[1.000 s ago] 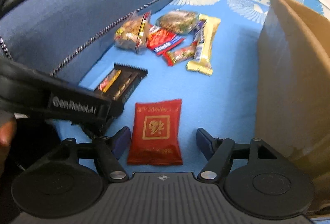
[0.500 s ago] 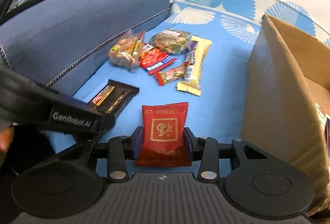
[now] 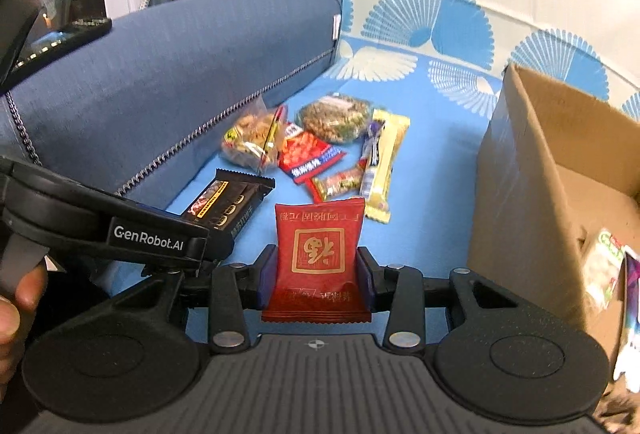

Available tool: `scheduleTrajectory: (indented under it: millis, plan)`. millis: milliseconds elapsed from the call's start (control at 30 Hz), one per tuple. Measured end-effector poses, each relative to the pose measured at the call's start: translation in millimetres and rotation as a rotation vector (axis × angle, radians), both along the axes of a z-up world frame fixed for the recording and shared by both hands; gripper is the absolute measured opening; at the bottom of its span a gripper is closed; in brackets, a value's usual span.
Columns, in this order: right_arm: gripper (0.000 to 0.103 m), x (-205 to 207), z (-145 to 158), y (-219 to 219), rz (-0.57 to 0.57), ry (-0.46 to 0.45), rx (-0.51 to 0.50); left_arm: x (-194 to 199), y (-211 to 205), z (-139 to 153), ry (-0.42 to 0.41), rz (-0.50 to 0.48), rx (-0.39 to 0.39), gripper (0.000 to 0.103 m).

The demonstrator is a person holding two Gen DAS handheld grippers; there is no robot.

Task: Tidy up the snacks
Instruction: 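Lift both held snacks and carry them over the cardboard box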

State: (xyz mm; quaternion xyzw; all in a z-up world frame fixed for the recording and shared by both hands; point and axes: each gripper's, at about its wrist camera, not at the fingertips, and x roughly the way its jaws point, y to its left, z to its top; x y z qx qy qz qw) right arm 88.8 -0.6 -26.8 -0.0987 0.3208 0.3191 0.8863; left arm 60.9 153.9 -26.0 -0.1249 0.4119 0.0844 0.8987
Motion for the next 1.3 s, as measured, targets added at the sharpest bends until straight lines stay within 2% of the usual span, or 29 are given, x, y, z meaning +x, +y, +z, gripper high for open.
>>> scheduleTrajectory:
  millis: [200, 333, 767, 1300]
  plan:
    - [0.043, 2, 18, -11, -0.026, -0.045, 0.044, -18, -3, 19, -0.155, 0.006, 0.027, 0.043]
    - [0.043, 2, 34, -22, -0.046, -0.083, 0.096, -28, -8, 31, -0.225, 0.01, 0.056, 0.043]
    - [0.043, 12, 92, -84, -0.136, -0.218, 0.256, -29, -50, 68, -0.285, -0.04, 0.05, 0.043]
    - [0.043, 39, 104, -185, -0.389, -0.232, 0.35, 4, -131, 129, -0.385, -0.176, 0.023, 0.043]
